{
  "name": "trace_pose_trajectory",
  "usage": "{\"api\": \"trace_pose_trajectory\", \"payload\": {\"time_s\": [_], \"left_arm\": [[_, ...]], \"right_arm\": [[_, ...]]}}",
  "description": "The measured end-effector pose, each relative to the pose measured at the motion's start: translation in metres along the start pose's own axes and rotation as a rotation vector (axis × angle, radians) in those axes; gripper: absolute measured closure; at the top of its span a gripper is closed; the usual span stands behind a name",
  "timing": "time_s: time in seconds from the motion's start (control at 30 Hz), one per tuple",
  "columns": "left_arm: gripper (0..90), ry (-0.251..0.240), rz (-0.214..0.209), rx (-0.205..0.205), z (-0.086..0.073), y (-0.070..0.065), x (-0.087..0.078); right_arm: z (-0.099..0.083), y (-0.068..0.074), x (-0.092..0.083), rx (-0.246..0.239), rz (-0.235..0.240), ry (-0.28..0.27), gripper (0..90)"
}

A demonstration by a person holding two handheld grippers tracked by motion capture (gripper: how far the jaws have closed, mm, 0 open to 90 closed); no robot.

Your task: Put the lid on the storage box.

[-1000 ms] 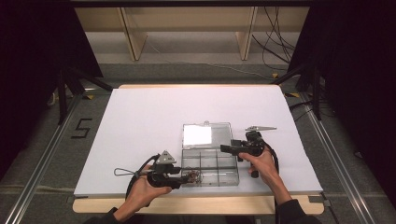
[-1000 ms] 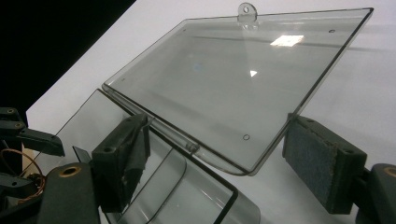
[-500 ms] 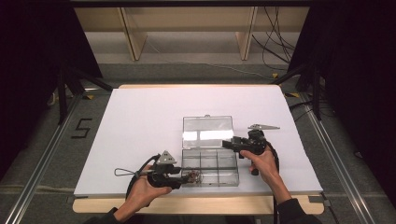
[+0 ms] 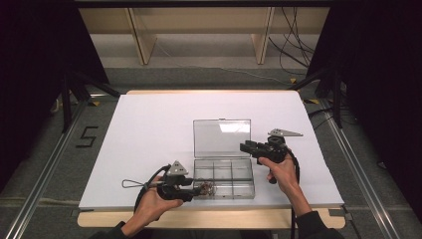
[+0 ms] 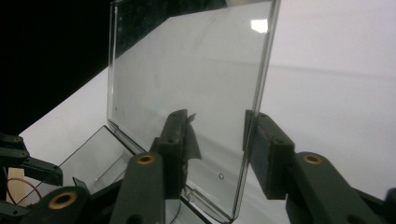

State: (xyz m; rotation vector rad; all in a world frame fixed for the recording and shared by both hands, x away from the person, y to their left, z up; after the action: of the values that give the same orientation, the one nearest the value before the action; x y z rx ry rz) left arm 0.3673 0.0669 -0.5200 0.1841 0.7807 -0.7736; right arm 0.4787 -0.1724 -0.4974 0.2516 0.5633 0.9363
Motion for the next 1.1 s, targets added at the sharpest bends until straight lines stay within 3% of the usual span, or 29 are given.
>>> {"api": "trace_pose_trajectory", "payload": {"time_s": [0.07, 0.13, 0.23, 0.27, 0.3, 0.43, 0.53, 0.6, 0.67, 0.83, 0.87, 0.9, 0.93, 1.07, 1.1], "left_arm": [[51.8, -0.001, -0.002, 0.003, 0.000, 0.000, 0.000], [51.8, -0.002, -0.001, 0.004, 0.000, 0.000, 0.000], [51.9, -0.003, -0.001, -0.004, 0.000, 0.000, 0.000], [51.9, 0.001, 0.004, -0.002, -0.001, 0.001, 0.000], [51.9, 0.002, 0.005, -0.001, 0.000, 0.001, 0.000], [52.6, 0.001, -0.003, 0.002, 0.000, 0.000, -0.001], [52.9, -0.001, -0.004, 0.000, 0.000, 0.000, -0.002], [53.0, -0.002, -0.004, -0.002, 0.000, 0.000, -0.002], [53.1, -0.005, -0.008, -0.007, 0.000, 0.000, -0.002], [53.5, -0.013, -0.007, -0.011, 0.000, 0.000, -0.002], [53.5, -0.012, -0.007, -0.003, 0.000, 0.000, -0.003], [53.5, -0.013, -0.013, -0.009, 0.000, 0.000, -0.003], [53.1, -0.015, -0.017, -0.016, 0.001, 0.000, -0.004], [51.6, -0.029, -0.018, -0.012, 0.002, -0.001, -0.011], [51.2, -0.047, -0.031, -0.028, 0.004, -0.003, -0.013]], "right_arm": [[0.001, 0.003, -0.002, 0.018, 0.001, -0.003, 66.0], [0.004, 0.003, -0.003, -0.019, 0.001, -0.011, 66.9], [0.004, 0.007, -0.005, -0.019, -0.002, -0.002, 68.3], [0.006, 0.007, -0.005, -0.035, 0.007, -0.021, 69.2], [0.005, 0.010, -0.005, -0.002, 0.009, -0.009, 69.6], [0.007, 0.007, -0.007, -0.060, 0.003, -0.028, 69.7], [0.008, 0.009, -0.008, -0.056, -0.001, -0.021, 69.7], [0.010, 0.010, -0.009, -0.083, -0.006, -0.031, 69.6], [0.010, 0.015, -0.011, -0.052, -0.012, -0.017, 69.5], [0.015, 0.015, -0.014, -0.133, -0.021, -0.051, 69.4], [0.014, 0.019, -0.015, -0.086, -0.015, -0.032, 69.4], [0.016, 0.017, -0.016, -0.131, -0.019, -0.044, 69.4], [0.015, 0.022, -0.019, -0.095, -0.009, -0.036, 69.4], [0.018, 0.025, -0.023, -0.168, -0.023, -0.043, 69.3], [0.019, 0.025, -0.024, -0.196, -0.029, -0.050, 69.2]]}}
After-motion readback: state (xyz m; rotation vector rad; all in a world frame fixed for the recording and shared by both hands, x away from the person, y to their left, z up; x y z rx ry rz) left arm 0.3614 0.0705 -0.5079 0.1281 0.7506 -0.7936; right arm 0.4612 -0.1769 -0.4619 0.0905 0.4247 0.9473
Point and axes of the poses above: each handheld gripper's, and its own axes: x roughly forward along the jaws, z roughly out of its top, y roughly to its left, the point moved 7 cm from there along x, roughly forward along the jaws, and after that the axes turned 5 degrees about z, right-handed, at the moved point
